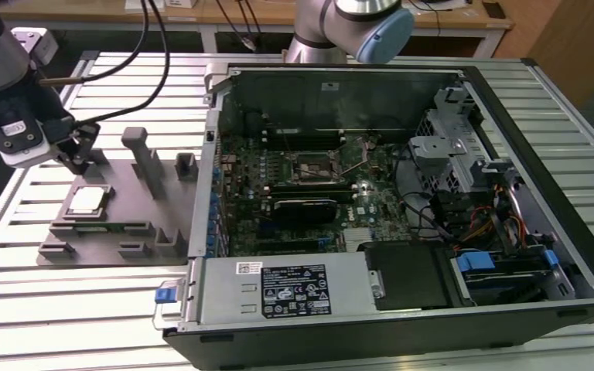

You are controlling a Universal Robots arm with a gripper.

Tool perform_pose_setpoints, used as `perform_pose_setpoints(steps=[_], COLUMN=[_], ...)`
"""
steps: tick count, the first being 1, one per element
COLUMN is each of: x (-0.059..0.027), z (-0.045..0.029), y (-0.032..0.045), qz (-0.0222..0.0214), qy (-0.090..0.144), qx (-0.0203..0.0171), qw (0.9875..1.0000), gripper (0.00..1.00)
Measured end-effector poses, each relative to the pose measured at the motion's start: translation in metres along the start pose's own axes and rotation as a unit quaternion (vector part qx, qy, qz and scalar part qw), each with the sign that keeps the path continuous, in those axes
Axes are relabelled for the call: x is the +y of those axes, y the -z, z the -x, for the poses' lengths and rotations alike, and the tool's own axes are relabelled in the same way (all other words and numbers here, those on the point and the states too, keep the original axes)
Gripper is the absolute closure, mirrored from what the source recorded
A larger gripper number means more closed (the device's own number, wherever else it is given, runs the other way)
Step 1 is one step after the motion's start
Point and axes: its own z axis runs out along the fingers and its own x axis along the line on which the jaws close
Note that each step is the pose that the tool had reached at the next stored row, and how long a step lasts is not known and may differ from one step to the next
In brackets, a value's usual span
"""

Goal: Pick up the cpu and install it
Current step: 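Pick up the cpu and move it towards the insertion slot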

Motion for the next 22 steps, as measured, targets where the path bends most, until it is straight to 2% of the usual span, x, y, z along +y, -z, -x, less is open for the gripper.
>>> perform_pose_setpoints(steps=[13,22], x=[-0.002,-0.0039], z=[-0.0039,-0.0094], y=[-0.009,-0.0172], qz=[0.0,0.0], qy=[0.0,0.0], qx=[-0.0001,0.0002], qw=[1.0,1.0], gripper=[0.89,0.89])
